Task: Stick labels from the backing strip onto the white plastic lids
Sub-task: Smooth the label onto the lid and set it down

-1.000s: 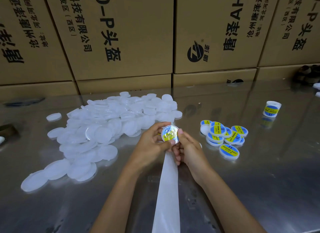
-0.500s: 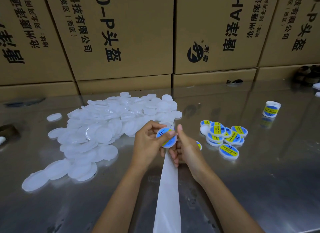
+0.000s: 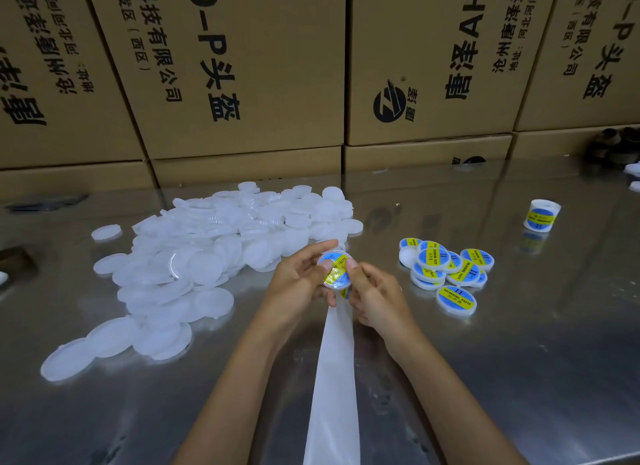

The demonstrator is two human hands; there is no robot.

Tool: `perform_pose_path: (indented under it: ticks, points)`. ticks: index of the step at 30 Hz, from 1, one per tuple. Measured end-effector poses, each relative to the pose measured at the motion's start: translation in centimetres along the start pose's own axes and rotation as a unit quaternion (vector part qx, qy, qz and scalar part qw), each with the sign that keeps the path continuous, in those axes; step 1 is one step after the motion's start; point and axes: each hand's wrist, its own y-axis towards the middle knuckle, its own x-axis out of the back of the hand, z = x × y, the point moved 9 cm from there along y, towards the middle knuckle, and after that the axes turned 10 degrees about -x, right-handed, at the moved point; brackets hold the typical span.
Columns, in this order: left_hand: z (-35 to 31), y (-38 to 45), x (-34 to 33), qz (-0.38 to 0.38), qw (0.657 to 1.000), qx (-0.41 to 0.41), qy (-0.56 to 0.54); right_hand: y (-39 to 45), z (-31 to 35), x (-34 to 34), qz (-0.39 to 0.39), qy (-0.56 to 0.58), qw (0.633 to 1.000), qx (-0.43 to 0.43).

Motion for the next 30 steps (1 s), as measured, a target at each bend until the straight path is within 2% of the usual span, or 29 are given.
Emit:
perform_pose_path:
  ticks: [3, 5, 8, 10, 13, 16, 19, 24, 27, 30]
  points:
    - [0.4, 0.0, -0.2, 0.009, 0.999, 0.024, -0.048, 0.4, -0.2, 1.1, -0.057, 0.015, 0.998, -0.002]
    - [0.2, 0.2, 0.7, -0.041, 0.998, 0.025, -0.043, 0.7, -0.7, 2.4, -0.111, 0.046, 0.993, -0.019]
    - [0.1, 0.2, 3.0, -0.139, 0.990, 0.019, -0.009, 1.0, -2.1, 4.3, -0.157, 0.153, 0.973, -0.067]
    - [0.2, -0.1, 4.9, -0.206, 0.976, 0.011, 0.076, 1.1, -3.0, 5.2, -0.178, 0.216, 0.955, -0.097]
    - [-1.0, -0.7, 7.4, -0.276, 0.917, -0.026, 0.286, 1.2, -3.8, 5.8, -0.192, 0.289, 0.930, -0.122]
    - [-0.8, -0.4, 8.2, -0.237, 0.872, -0.010, 0.427, 1.2, -3.9, 5.8, -0.188, 0.331, 0.915, -0.133]
    - [0.3, -0.2, 8.8, -0.194, 0.848, 0.031, 0.492, 1.1, -3.8, 5.7, -0.180, 0.338, 0.914, -0.136]
    - [0.3, -0.2, 9.5, -0.186, 0.823, 0.028, 0.535, 1.0, -3.4, 5.3, -0.164, 0.310, 0.927, -0.135]
    - [-0.4, -0.1, 9.0, -0.198, 0.821, -0.006, 0.536, 1.0, -3.3, 5.2, -0.162, 0.294, 0.932, -0.134]
    - [-0.1, 0.0, 8.8, -0.196, 0.819, -0.005, 0.539, 0.9, -3.2, 5.1, -0.162, 0.265, 0.941, -0.132]
